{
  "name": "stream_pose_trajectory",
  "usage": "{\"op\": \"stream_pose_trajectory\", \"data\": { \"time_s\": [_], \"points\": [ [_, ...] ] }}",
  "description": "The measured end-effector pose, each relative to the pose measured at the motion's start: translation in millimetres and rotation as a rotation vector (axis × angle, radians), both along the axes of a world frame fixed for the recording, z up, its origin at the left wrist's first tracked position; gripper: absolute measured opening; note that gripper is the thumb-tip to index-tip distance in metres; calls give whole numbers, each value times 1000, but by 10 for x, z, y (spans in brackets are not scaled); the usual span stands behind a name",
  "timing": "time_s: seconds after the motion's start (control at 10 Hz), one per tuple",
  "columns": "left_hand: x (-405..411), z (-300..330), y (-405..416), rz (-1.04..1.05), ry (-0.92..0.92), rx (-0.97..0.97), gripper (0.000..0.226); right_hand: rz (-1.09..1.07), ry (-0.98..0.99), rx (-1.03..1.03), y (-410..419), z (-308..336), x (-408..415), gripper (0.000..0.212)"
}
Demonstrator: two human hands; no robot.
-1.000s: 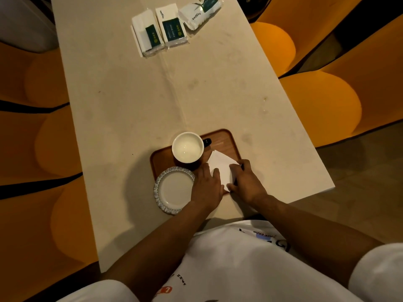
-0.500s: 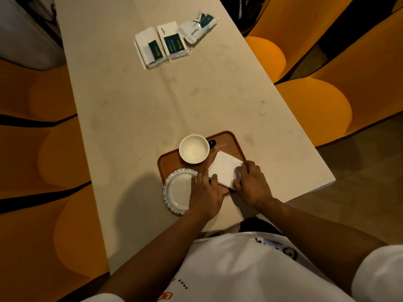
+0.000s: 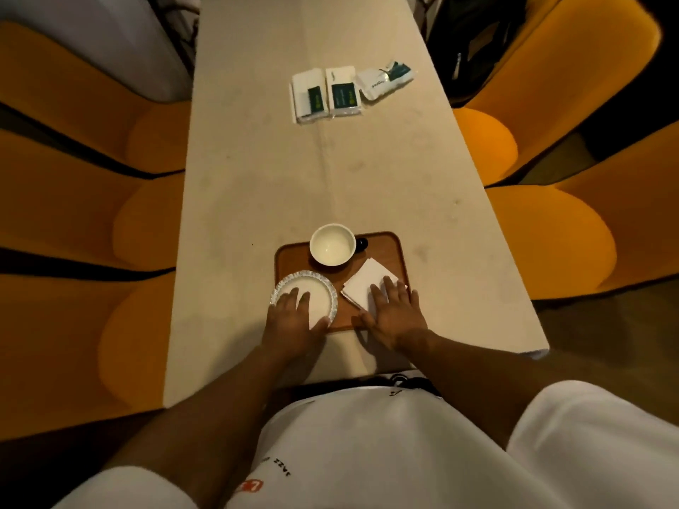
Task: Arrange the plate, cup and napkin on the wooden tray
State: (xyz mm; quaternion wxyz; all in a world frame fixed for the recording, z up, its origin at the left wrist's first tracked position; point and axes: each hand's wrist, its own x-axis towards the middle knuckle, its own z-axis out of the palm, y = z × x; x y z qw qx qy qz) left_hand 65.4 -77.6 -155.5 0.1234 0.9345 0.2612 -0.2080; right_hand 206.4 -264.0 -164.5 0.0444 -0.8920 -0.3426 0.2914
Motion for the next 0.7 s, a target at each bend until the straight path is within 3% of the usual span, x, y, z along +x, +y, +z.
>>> {"op": "stream_pose_trajectory", "data": {
  "time_s": [0.2, 0.6, 0.7],
  "points": [
    [62, 103, -55, 60, 85, -61, 82, 122, 36, -47, 4, 86, 52, 82],
    [192, 244, 69, 20, 165, -194, 72, 57, 115, -165, 291, 373, 203, 79],
    [271, 321, 164, -17, 277, -288, 67, 9, 260, -178, 435, 487, 274, 61]
  ]
}}
